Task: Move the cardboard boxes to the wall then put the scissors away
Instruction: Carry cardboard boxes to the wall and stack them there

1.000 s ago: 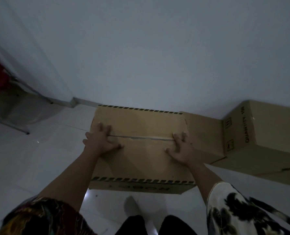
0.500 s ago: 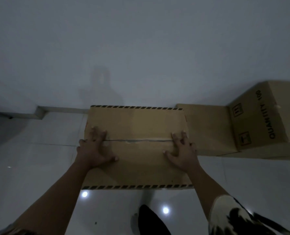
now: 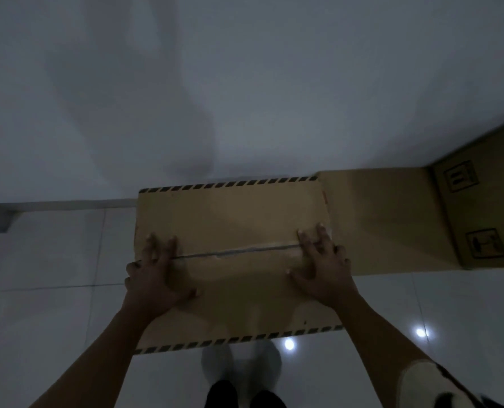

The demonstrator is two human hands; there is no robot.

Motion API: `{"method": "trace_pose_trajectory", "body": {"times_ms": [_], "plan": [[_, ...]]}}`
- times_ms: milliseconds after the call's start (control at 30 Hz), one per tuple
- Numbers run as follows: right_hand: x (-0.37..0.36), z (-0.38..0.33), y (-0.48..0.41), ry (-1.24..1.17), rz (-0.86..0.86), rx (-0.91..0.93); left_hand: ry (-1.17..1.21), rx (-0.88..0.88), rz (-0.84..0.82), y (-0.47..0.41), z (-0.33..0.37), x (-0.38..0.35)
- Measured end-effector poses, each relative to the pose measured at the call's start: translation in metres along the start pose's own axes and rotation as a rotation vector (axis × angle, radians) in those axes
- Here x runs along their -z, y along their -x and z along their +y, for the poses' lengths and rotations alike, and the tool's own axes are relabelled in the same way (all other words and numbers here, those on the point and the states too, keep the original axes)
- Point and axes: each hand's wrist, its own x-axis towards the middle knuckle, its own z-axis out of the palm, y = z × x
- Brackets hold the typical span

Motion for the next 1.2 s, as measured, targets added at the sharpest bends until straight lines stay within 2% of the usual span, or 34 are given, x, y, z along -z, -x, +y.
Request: {"method": "trace_pose_trajectory", "body": {"times_ms": [367,567,867,1200], "plan": [[-0.064,0.025,-0.065,0.031,-0.072,-0.026,-0.055,-0.065,-0.065,-0.088,-0.026,-0.062],[-0.080,0.033,-0.092,0.049,-0.073,-0.026,-0.044,-0.071,-0.020,-0.123,-0.035,-0.091],[-0.101,0.047,-0.132,0.060,-0.059,0.037,-0.002,-0.029,0.013,-0.145,-0.043,-0.128],[-0.138,0.057,-0.148,0.021,-0.165,0.024,-0.052,-0.041,-0.009,-0.165,-0.057,-0.144]]}}
